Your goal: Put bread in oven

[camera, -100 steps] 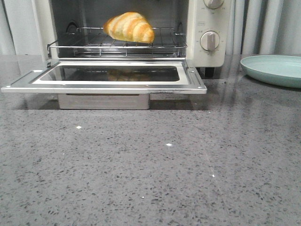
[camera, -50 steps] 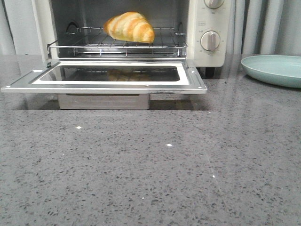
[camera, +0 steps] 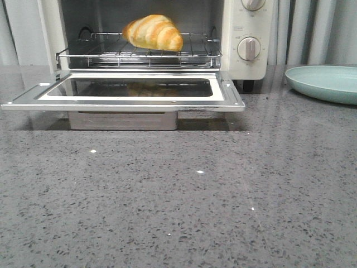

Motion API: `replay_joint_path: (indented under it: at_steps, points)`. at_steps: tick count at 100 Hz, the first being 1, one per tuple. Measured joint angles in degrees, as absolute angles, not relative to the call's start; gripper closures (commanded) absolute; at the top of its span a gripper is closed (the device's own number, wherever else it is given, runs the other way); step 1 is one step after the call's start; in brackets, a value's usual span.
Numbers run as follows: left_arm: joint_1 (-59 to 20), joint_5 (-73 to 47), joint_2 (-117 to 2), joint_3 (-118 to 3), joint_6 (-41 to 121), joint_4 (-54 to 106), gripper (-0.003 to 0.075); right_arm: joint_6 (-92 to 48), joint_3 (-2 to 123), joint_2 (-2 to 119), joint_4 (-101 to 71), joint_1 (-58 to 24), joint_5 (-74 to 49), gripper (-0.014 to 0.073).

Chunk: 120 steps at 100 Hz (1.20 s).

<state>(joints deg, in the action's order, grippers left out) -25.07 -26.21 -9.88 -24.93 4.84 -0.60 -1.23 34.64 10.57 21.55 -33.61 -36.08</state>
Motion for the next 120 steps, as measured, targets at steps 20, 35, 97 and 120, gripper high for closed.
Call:
replay_joint_path:
  at_steps: [20, 35, 97, 120]
  points:
    - [-25.07, -26.21, -9.88, -24.93, 4.84, -0.6, 0.0741, -1.23, 34.64, 10.57, 21.66, -33.61, -36.08, 0.0661]
    - [-25.07, -26.21, -9.88, -24.93, 4.84, -0.6, 0.0741, -1.23, 34.64, 10.57, 21.66, -33.61, -36.08, 0.0661]
    - [-11.46, -17.25, 0.1, -4.04, 5.77, 0.0, 0.0741, -1.23, 34.64, 10.57, 21.66, -33.61, -36.0, 0.0661]
    - [-6.86, -16.94, 0.1, 0.06, 5.77, 1.52, 0.0741, -1.23, 34.64, 10.57, 21.66, -33.61, -35.73, 0.0661]
